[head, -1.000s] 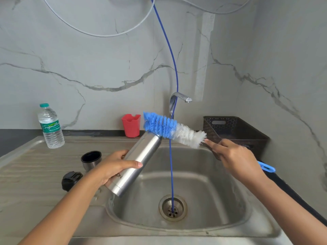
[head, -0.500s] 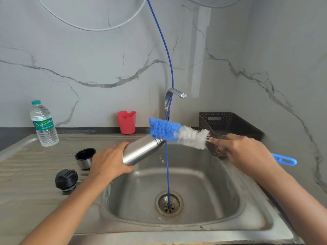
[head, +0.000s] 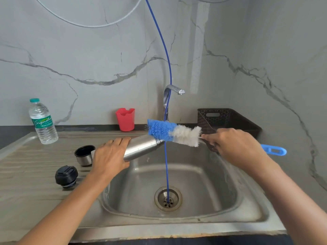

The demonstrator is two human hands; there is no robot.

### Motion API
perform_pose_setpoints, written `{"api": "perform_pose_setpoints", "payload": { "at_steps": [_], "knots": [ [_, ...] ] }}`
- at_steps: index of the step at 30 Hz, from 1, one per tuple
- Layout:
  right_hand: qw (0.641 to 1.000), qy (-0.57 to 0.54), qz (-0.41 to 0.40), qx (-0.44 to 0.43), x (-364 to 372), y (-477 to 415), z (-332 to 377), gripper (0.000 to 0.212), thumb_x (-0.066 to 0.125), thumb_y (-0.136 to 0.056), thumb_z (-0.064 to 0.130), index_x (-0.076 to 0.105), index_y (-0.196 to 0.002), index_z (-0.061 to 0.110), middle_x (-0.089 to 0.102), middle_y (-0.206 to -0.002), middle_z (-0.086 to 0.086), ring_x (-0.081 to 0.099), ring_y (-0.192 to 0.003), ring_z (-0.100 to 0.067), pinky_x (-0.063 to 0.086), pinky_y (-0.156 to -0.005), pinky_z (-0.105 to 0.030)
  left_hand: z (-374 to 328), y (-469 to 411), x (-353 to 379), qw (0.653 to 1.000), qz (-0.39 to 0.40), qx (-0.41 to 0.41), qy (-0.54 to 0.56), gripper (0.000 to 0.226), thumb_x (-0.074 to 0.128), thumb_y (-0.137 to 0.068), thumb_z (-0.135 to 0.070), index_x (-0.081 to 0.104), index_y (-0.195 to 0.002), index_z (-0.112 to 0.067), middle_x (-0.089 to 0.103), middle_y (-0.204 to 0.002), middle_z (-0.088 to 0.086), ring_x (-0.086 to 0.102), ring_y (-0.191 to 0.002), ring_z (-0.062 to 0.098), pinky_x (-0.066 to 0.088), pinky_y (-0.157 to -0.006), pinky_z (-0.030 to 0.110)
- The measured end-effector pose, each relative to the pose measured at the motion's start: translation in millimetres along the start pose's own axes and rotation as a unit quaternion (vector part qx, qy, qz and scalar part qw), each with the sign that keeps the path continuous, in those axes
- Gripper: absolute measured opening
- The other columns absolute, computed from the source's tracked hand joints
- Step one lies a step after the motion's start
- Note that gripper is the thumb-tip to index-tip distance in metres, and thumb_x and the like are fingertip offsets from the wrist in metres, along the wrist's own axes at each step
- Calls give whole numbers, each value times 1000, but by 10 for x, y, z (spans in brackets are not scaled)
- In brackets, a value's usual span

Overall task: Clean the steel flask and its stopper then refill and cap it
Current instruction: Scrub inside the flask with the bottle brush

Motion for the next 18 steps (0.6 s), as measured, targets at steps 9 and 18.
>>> {"api": "perform_pose_setpoints", "payload": {
  "at_steps": [9,18],
  "knots": [
    [999,-42,-2,1,76,-60,35,47,41,-92,10,56,-123,42,59,-97,1,59,-91,-29,38,-65,-33,76,-3,17,1000,-3,-24,-1,82,93,-40,-41,65,-113,-16,69,-87,3,65,-68,26,41,-50,27],
    [993,-93,-56,44,112,132,-66,41,45,-95,18,57,-124,44,63,-101,3,60,-95,-29,46,-70,-37,292,-26,-52,981,14,-142,133,80,78,-63,-56,47,-132,-30,67,-109,1,64,-96,28,42,-63,30]
  ]
}}
Point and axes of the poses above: each hand's wrist, its own y-axis away from the middle knuckle, its own x-axis out of the palm, z = x × y, the point moved 2 cm from there along -y, towards the middle knuckle
